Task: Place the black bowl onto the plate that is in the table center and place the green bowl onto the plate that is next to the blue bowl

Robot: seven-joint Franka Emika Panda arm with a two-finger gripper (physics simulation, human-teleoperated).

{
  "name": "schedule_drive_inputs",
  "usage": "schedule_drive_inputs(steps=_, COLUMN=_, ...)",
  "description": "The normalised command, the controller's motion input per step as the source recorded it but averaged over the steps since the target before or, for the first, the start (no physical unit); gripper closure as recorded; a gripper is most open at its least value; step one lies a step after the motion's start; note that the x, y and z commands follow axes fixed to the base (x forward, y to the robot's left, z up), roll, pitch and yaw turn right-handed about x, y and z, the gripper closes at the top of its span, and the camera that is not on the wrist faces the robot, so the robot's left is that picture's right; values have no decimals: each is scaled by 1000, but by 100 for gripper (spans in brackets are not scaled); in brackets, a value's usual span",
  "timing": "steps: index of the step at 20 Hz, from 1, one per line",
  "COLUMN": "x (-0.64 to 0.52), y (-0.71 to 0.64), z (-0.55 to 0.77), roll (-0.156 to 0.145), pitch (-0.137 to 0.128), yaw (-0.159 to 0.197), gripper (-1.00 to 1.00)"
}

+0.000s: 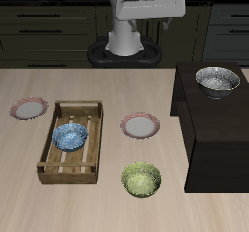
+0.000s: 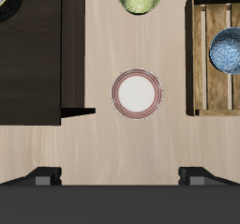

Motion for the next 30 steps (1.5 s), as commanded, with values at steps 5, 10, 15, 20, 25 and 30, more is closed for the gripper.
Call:
schedule_drive_inputs(steps=5, x=300, y=234, z=172, roll=-13, pitch=-1, yaw=-13, gripper=-100)
schedule_drive_inputs(steps=10, x=318, y=315, z=128, roll=-2, pitch=-22, yaw=19, gripper=-100)
schedule_drive_inputs(steps=15, x=360, y=220, z=79, roll=-17, pitch=3, yaw=-19, gripper=-100)
schedule_drive_inputs(steps=20, x=397, y=274, z=19, roll=-11, pitch=17, yaw=3, gripper=-100)
schedule_drive_inputs(steps=25, x=374, y=159, z=-51, roll=-5, pitch=34, yaw=-24, gripper=-100)
schedule_drive_inputs(steps=30, x=292, y=82, z=67, roll=-23, pitch=-9, yaw=-19, gripper=-100)
